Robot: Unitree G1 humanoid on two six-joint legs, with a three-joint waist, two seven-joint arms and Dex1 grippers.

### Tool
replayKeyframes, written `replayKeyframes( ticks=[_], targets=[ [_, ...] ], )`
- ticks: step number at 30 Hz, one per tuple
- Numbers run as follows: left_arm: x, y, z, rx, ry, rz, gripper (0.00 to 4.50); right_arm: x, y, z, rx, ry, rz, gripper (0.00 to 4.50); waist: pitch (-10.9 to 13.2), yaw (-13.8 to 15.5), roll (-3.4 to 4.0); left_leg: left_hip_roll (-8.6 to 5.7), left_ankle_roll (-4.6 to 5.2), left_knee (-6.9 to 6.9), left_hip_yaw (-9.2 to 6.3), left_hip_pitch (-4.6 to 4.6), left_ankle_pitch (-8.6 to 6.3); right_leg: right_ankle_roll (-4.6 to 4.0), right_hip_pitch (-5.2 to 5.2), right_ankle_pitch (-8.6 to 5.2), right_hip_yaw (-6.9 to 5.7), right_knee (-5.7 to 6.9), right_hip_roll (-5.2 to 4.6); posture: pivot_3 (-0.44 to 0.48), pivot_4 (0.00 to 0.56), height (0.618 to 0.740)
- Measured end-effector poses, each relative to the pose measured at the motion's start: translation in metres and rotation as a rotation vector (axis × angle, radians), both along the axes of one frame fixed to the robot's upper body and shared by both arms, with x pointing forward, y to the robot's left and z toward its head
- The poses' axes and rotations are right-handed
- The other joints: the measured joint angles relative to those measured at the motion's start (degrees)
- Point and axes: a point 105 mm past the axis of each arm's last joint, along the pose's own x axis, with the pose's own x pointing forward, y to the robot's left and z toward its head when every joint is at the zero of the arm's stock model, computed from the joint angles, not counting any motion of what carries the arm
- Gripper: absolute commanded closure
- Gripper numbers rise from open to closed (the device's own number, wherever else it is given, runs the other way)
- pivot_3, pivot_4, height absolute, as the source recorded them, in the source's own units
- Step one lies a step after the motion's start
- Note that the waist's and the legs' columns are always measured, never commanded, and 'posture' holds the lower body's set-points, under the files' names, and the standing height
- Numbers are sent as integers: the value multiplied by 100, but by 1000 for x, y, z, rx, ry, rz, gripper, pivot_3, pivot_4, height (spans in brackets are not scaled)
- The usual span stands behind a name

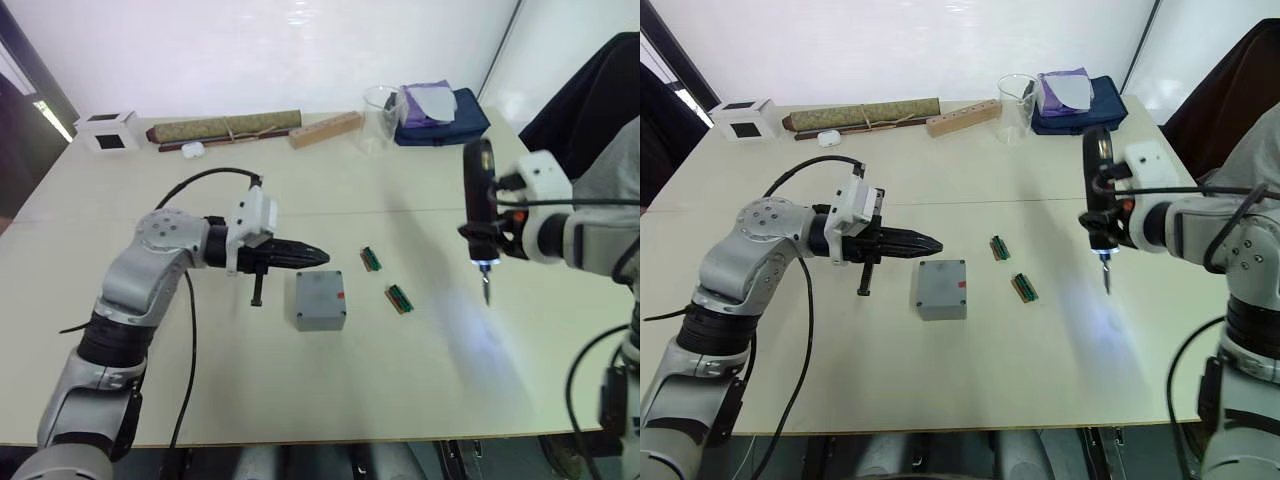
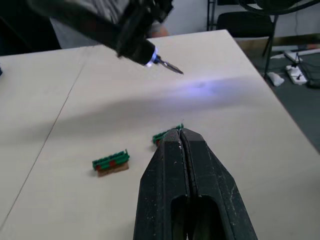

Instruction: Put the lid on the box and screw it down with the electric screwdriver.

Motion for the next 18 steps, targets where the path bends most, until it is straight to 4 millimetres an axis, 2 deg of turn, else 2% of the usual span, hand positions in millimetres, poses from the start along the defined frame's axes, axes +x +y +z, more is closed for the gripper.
replayKeyframes(
  ticks=[6, 9, 10, 11, 15, 16, 18],
  targets=[
    [-8, -3, 7, -8, -16, -19, 4500, -4, -8, -52, 78, 279, -38, 2464, 23, -105, -5, 0, 0, 9, 5, 1, 1, 2, 0, 2, 6, 5, 2, 0, 150, 736],
    [-10, -4, 8, -16, -18, -18, 4500, -2, -7, -54, 99, 300, -42, 2464, 34, -103, -10, 1, 0, 9, 3, 0, 1, 4, 0, 1, 6, 5, 4, 0, 150, 736],
    [-12, -3, 6, -16, -12, -3, 4500, 5, -5, -56, 121, 317, -62, 2464, 37, -128, -15, 1, 0, 9, 7, 3, 1, 4, 0, 1, 11, 5, 5, 0, 150, 736],
    [-14, -3, 2, -15, -4, 0, 4500, 7, -5, -60, 125, 329, -80, 1964, 37, -114, -16, 1, 0, 10, 5, 3, 1, 4, 0, 1, 11, 5, 5, 0, 150, 736],
    [-12, 2, -1, 0, 13, 33, 4500, 10, -5, -60, 121, 339, -88, 671, 38, -93, -27, 1, -1, 15, 2, 2, 1, 7, 5, 3, 7, 5, 4, 0, 150, 736],
    [-12, 3, -1, 3, 21, 39, 4500, 10, -4, -59, 127, 338, -83, 183, 38, -91, -27, 0, -1, 18, 4, 2, 1, 9, 6, 5, 8, 5, 2, 0, 150, 736],
    [-11, 6, -1, 9, 24, 48, 4500, 10, -2, -57, 133, 332, -70, 26, 38, -89, -27, -1, -1, 21, 6, 1, 1, 12, 7, 6, 8, 5, 0, 0, 150, 736]
  ],
)
